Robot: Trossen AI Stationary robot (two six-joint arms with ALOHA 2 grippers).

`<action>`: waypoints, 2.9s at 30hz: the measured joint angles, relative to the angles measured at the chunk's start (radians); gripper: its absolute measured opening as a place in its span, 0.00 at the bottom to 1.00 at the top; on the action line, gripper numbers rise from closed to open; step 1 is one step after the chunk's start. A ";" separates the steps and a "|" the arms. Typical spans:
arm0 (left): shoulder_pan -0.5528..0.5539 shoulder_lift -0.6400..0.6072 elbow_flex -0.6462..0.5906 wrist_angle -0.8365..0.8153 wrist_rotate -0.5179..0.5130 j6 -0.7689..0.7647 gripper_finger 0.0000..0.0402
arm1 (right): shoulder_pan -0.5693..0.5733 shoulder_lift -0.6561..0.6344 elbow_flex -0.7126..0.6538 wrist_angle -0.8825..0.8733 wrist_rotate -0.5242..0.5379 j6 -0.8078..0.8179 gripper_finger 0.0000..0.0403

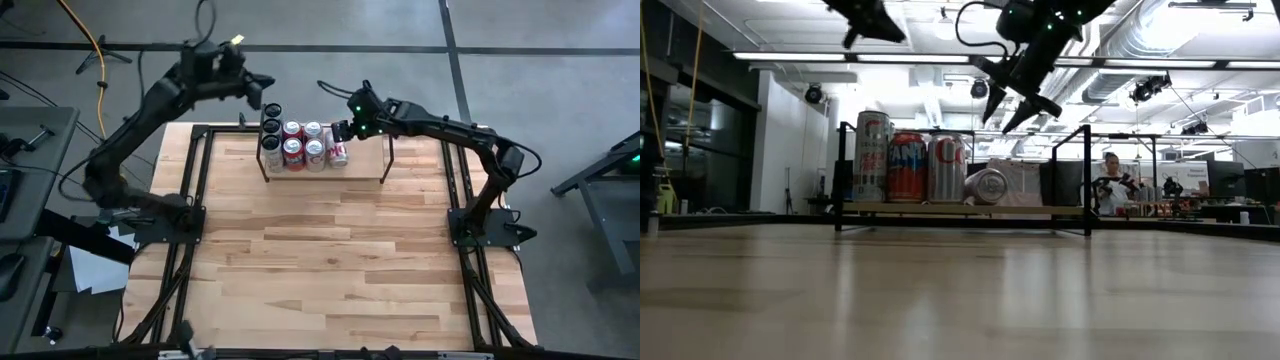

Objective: Place canned beverage on shelf
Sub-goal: Put the silver soda can aligned with the other silver soda can on the shelf

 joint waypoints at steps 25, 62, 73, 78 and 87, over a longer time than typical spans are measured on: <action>-0.090 -0.510 -0.474 0.251 -0.066 -0.332 0.00 | -0.028 0.082 -0.001 0.128 0.005 -0.041 0.54; -0.090 -0.510 -0.474 0.249 -0.059 -0.356 0.00 | -0.021 0.245 -0.002 0.035 0.047 0.064 0.86; -0.090 -0.510 -0.474 0.249 -0.058 -0.348 0.00 | -0.017 0.259 -0.002 -0.067 0.029 0.041 0.77; -0.089 -0.510 -0.474 0.249 -0.058 -0.347 0.00 | -0.014 0.235 -0.002 -0.127 0.031 0.030 0.71; -0.089 -0.510 -0.474 0.249 -0.058 -0.347 0.00 | 0.006 0.111 0.014 -0.117 0.021 0.029 0.71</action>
